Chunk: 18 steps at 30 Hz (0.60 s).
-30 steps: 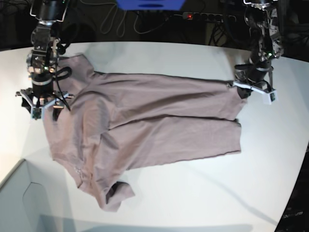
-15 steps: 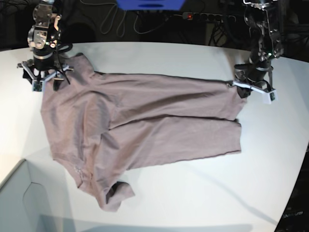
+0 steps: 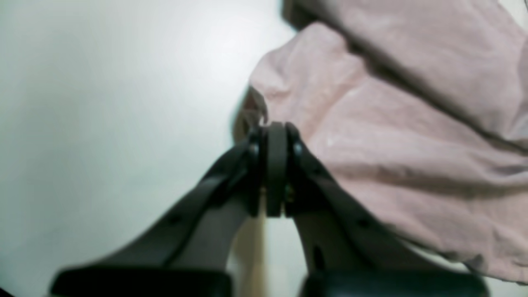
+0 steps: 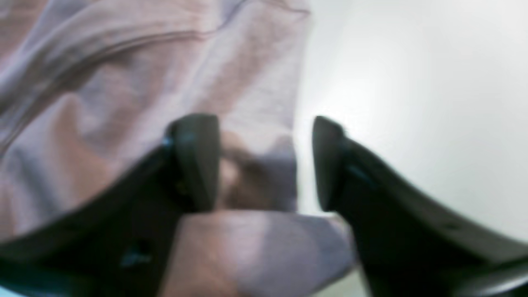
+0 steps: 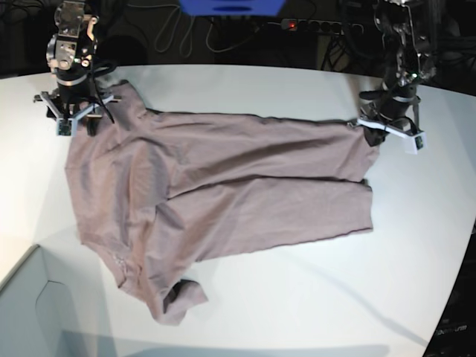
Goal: Layout the t-shirt on the table in an organized manner, then fold the t-shirt properly
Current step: 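Grasp the shirt shoulder edge with the right gripper, then lift and pull the shirt edge with both grippers to flatten it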
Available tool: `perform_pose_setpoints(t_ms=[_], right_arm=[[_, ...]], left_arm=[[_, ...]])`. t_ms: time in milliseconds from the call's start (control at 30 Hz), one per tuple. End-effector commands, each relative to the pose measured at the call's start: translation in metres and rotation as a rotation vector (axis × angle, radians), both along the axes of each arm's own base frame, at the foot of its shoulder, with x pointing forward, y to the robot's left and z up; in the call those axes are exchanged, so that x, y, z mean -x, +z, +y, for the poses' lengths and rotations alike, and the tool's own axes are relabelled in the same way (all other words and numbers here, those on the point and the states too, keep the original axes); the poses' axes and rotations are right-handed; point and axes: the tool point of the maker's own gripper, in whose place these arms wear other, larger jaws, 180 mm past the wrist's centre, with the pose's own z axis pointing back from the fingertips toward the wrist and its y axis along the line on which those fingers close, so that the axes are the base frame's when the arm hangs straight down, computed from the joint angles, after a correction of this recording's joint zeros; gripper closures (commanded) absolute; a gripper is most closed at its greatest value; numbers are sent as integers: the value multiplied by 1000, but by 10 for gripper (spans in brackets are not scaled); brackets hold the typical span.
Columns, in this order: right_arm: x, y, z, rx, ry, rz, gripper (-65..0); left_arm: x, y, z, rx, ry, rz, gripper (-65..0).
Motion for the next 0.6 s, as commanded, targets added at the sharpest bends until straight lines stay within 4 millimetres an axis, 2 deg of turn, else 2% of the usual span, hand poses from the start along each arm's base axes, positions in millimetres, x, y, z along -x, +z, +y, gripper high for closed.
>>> perform_pose_setpoints(t_ms=[0,67,133,167,233,300,433,567], right_arm=[[7,-8,11,-32,53,49,-202],[9,-12,21,-63,89,60,-108],[10,-13,22,-67,91,63,-12],[14,-14,22,-67,90,71,0],[18,-14,21,-64,95,75,0],[15,-4,19,-52,103,48,0],[7,31,3,4,78,-36,0],[-8,75,3,33,74,-152,0]], left_arm=[[-5,10,5,-14,4,-39,-1],[-5,11,6,-15,5,-42,-1],[-5,13,11,-20,19,-47,-1],[-3,14,18,-25,35,-46,-1],[-1,14,25,-21,69,-48,-1],[2,18,36,-24,114,-59,-1],[-1,33,46,-39,145,-101,-1],[-8,50,46,-55,138,-143,-1]])
